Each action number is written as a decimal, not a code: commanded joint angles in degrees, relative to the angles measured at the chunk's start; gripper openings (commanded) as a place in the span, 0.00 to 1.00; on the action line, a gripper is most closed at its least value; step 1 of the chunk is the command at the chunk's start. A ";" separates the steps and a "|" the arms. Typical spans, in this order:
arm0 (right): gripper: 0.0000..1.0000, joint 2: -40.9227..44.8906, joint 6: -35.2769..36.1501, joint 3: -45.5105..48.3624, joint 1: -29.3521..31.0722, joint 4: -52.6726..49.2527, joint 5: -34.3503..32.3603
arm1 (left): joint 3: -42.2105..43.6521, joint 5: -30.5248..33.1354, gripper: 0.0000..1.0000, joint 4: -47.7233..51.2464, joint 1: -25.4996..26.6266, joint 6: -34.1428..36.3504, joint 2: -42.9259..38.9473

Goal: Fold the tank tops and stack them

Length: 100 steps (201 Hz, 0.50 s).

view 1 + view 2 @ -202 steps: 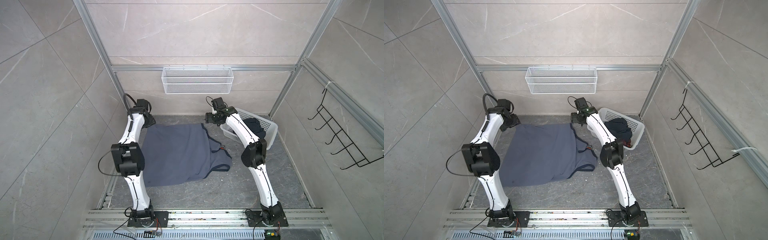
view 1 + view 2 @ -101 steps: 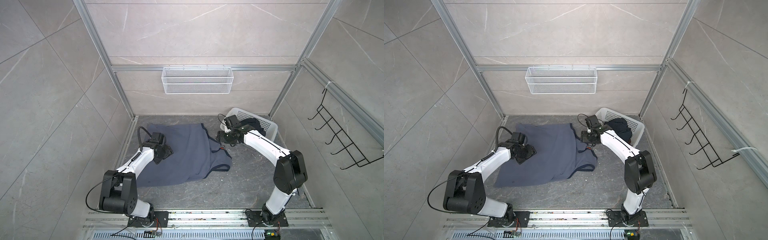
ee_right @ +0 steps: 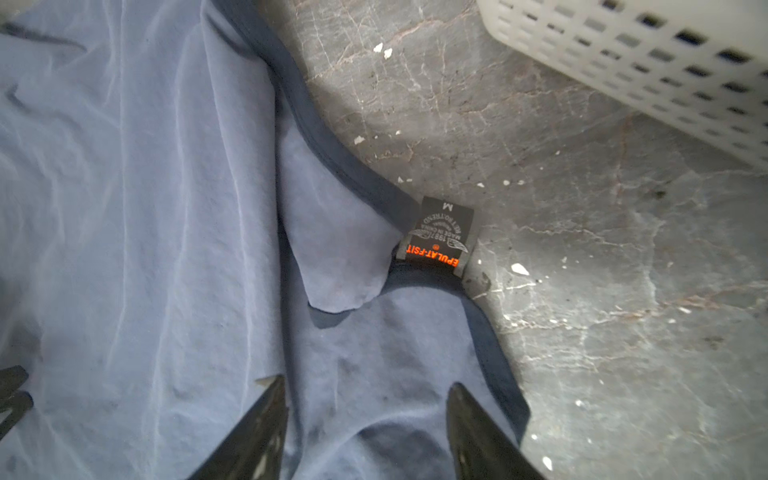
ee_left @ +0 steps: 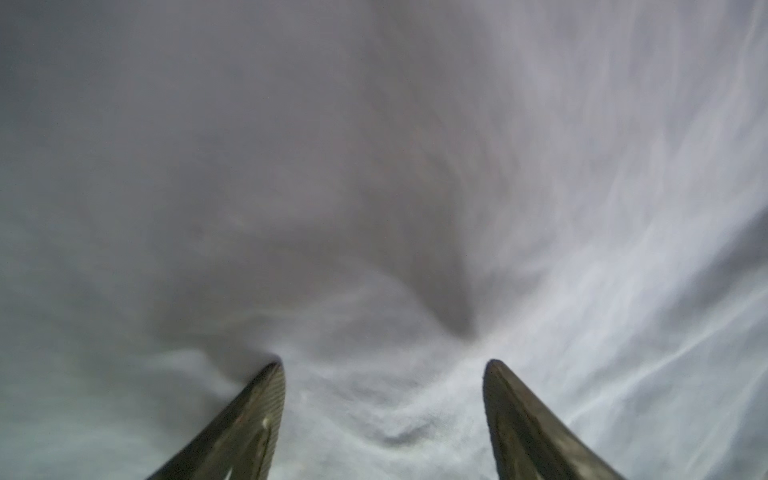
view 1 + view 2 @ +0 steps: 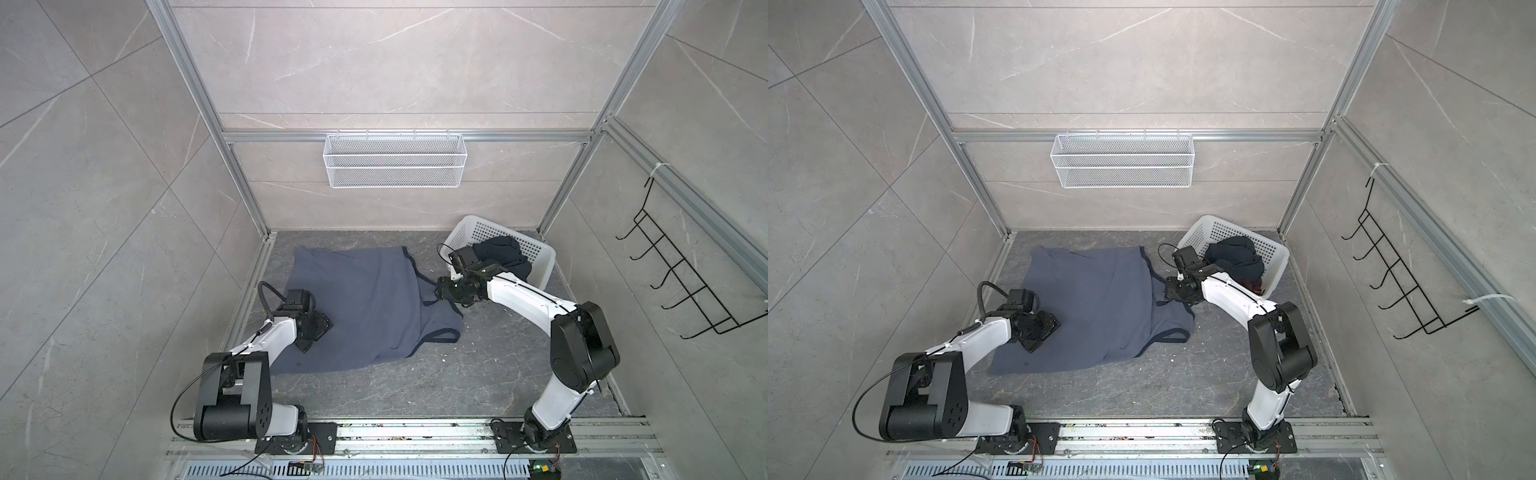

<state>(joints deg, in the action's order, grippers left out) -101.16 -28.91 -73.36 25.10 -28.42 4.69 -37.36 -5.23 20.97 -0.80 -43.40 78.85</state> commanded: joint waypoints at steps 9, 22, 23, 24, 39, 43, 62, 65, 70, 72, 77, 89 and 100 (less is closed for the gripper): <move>0.55 -5.07 -1.22 -2.63 0.05 2.65 3.95 | 2.84 0.66 0.78 2.72 -3.49 -1.30 -3.13; 0.53 -6.83 -1.34 -3.48 0.18 3.18 5.12 | 2.64 1.96 0.78 3.78 -3.90 -0.92 -4.17; 0.53 -7.02 -1.38 -3.55 0.15 3.23 5.23 | 2.64 2.02 0.78 3.84 -3.97 -0.95 -4.25; 0.53 -7.11 -1.44 -3.55 0.14 3.26 5.28 | 2.65 2.09 0.78 3.87 -4.00 -0.97 -4.28; 0.53 -8.48 -1.89 -4.12 0.17 3.68 5.41 | 2.72 2.60 0.78 4.43 -5.17 -0.72 -4.96; 0.53 -8.70 -1.98 -4.14 0.13 3.79 5.32 | 2.73 2.52 0.78 4.42 -5.45 -0.60 -4.99; 0.51 -10.30 -2.10 -5.19 0.14 3.13 3.58 | 2.56 2.35 0.78 4.53 -6.56 -0.36 -4.46; 0.50 -10.42 -2.07 -5.29 0.13 3.16 3.53 | 2.52 2.30 0.78 4.46 -6.65 -0.29 -4.35; 0.50 -10.75 -1.99 -5.45 0.12 3.35 3.43 | 2.39 2.25 0.78 4.59 -6.89 -0.28 -4.24; 0.49 -10.90 -1.98 -5.47 0.17 3.32 3.40 | 2.39 2.38 0.78 4.67 -6.95 -0.24 -4.17; 0.48 -11.27 -1.96 -5.74 0.13 3.38 3.16 | 2.26 2.58 0.78 4.83 -7.11 -0.12 -4.14; 0.46 -12.31 -2.03 -6.45 0.12 3.38 3.16 | 2.38 3.12 0.78 5.24 -7.65 -0.32 -4.43; 0.44 -13.40 -1.93 -7.52 0.15 3.13 3.18 | 2.59 3.85 0.78 5.60 -8.11 -0.28 -5.10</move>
<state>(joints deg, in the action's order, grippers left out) -112.29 -30.46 -78.02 25.10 -25.36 8.56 -34.96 -3.64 23.81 -7.84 -43.75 74.96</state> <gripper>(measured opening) 0.460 0.783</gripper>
